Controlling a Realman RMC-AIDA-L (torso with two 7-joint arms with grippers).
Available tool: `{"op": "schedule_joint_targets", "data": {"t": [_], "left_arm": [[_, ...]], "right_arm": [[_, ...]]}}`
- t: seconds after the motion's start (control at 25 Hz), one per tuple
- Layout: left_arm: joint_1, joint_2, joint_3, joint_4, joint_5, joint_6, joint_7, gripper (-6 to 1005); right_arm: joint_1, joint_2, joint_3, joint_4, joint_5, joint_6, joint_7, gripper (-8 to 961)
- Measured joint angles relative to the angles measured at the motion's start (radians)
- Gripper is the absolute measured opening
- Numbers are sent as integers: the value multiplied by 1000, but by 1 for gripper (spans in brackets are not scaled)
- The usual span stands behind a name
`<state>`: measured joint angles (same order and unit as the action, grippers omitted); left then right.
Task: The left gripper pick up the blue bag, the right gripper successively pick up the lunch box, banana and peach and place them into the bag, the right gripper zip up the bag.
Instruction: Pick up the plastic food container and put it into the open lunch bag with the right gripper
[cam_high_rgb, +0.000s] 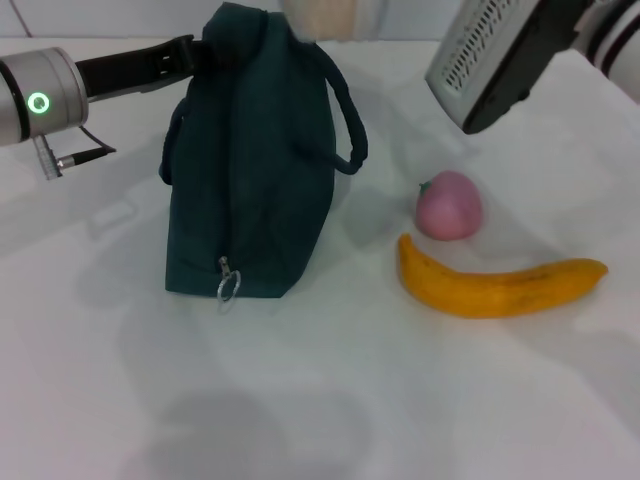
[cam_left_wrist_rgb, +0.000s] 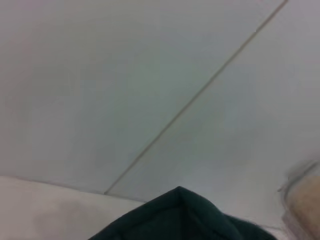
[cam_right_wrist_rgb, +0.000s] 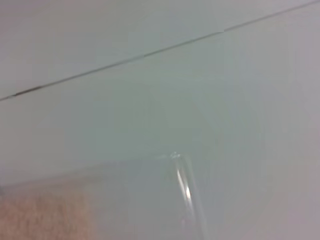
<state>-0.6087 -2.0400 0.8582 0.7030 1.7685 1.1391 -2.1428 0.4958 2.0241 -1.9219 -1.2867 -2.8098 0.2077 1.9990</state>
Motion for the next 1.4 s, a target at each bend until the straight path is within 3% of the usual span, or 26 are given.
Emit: {"op": "schedule_joint_targets", "data": {"t": [0.28, 0.68, 1.0, 1.4], "left_arm": [[11, 13, -4, 3, -102, 46, 36, 88], [8, 26, -4, 9, -101, 52, 60, 78], [6, 41, -5, 6, -100, 46, 62, 69], [3, 40, -5, 6, -109, -3, 63, 68]], "right_arm": [[38, 4, -17, -4, 14, 2, 0, 79], [59, 2, -87, 84, 27, 37, -5, 78], [52, 3, -113, 129, 25, 91, -10, 79], [13, 2, -121, 133, 11, 115, -17, 78]]}}
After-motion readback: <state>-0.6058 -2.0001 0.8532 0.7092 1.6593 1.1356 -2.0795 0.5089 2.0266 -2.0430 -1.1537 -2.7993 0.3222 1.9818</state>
